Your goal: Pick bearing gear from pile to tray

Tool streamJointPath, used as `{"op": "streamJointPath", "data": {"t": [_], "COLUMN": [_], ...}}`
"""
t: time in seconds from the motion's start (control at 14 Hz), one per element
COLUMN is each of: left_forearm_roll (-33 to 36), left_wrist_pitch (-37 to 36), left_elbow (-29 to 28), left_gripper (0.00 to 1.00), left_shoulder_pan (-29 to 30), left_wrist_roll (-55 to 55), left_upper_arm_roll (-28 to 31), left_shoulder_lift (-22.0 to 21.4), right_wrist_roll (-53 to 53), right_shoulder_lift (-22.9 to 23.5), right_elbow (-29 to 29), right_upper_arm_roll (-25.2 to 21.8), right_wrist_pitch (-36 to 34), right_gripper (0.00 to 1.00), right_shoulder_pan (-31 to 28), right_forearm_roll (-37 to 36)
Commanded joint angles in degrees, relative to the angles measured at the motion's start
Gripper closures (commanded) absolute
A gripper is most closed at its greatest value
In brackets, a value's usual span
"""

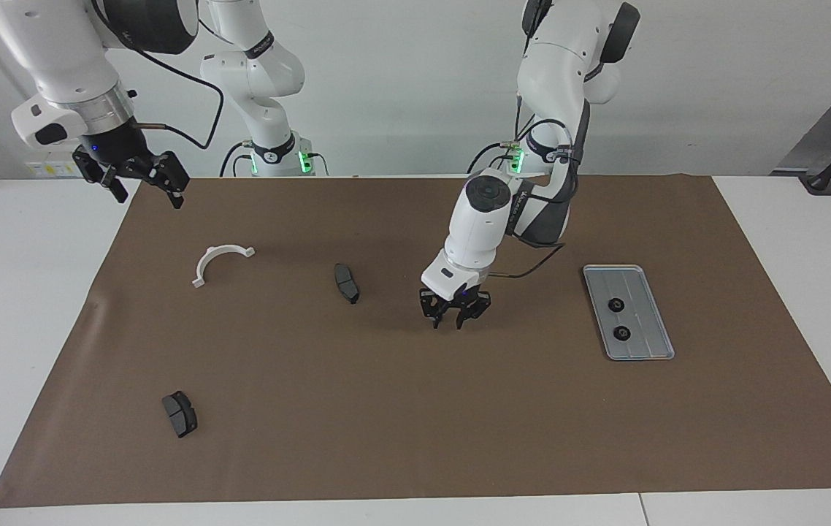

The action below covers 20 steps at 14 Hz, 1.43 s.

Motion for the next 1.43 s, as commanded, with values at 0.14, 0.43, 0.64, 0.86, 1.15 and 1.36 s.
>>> {"op": "streamJointPath", "data": {"t": [0.14, 0.43, 0.64, 0.86, 1.15, 1.36], "left_forearm_roll": [-0.55, -0.55, -0.55, -0.46, -0.46, -0.46], "left_wrist_pitch": [-0.08, -0.08, -0.08, 0.45, 0.36, 0.36], "left_elbow": [-2.91, -3.44, -3.7, -4.76, -4.85, -4.85], "left_gripper": [0.53, 0.54, 0.54, 0.55, 0.57, 0.59], "left_shoulder_pan": [-1.33, -1.77, -2.39, -2.39, -2.39, -2.39], "left_wrist_roll": [-1.25, -2.13, -2.57, -2.57, -2.57, -2.57], "left_upper_arm_roll": [1.11, 1.11, 1.11, 1.11, 1.11, 1.11], "left_shoulder_lift": [-0.89, -1.07, -1.07, -1.33, -1.33, -1.33], "right_wrist_roll": [-0.71, -0.54, -0.89, -0.89, -1.15, -0.8], "right_shoulder_lift": [0.12, -0.14, -0.23, -0.14, -0.23, -0.41], "right_elbow": [2.92, 2.3, 2.3, 2.3, 2.47, 2.39], "right_upper_arm_roll": [0.45, 0.45, 0.45, 0.45, 0.45, 0.45], "right_wrist_pitch": [-5.44, -4.12, -4.38, -3.95, -2.63, -2.63], "right_gripper": [0.0, 0.0, 0.0, 0.0, 0.0, 0.0], "right_shoulder_pan": [-0.29, -0.65, -0.21, -0.2, 0.23, 0.15], "right_forearm_roll": [1.06, 1.33, 1.33, 1.33, 1.33, 1.41]}}
